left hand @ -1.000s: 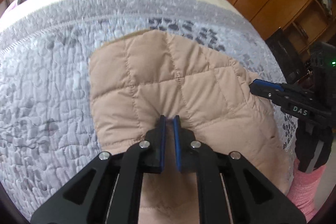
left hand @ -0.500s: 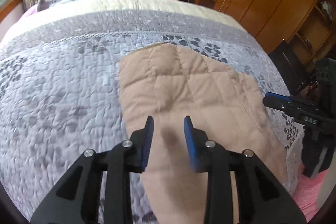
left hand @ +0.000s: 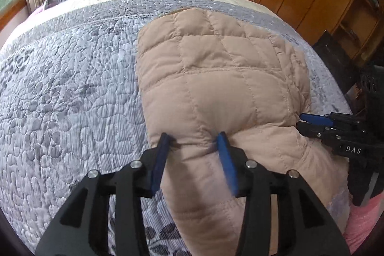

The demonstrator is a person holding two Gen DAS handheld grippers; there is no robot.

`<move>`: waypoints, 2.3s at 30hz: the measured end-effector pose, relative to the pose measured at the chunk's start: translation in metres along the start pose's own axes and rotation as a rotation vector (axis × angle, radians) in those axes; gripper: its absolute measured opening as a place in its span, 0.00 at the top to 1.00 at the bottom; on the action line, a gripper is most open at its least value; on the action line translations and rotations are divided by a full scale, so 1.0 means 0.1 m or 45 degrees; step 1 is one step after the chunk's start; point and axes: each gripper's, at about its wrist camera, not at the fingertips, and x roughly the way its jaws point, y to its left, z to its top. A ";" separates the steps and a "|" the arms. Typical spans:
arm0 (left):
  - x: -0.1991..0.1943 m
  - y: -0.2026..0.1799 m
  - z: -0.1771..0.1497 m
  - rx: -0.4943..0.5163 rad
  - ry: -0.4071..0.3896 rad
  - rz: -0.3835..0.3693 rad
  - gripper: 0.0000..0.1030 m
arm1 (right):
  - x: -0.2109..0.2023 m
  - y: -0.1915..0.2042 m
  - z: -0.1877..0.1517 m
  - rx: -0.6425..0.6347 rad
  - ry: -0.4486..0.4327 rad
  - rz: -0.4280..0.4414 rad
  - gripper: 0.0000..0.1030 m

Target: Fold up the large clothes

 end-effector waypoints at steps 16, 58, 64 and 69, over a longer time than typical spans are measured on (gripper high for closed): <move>0.19 0.89 -0.09 -0.340 0.127 -0.573 0.29 | -0.02 -0.95 -0.26 0.440 0.007 0.510 0.13; 0.00 1.64 0.88 -0.393 -0.341 -0.524 0.50 | 0.78 0.90 1.89 -0.219 -0.117 0.537 0.58; 0.34 2.07 0.87 -0.478 -0.269 -0.461 0.49 | 1.41 0.88 2.05 -0.158 -0.009 0.566 0.57; 0.36 2.13 0.85 -0.448 -0.253 -0.454 0.42 | 1.54 0.73 1.96 -0.096 0.004 0.606 0.42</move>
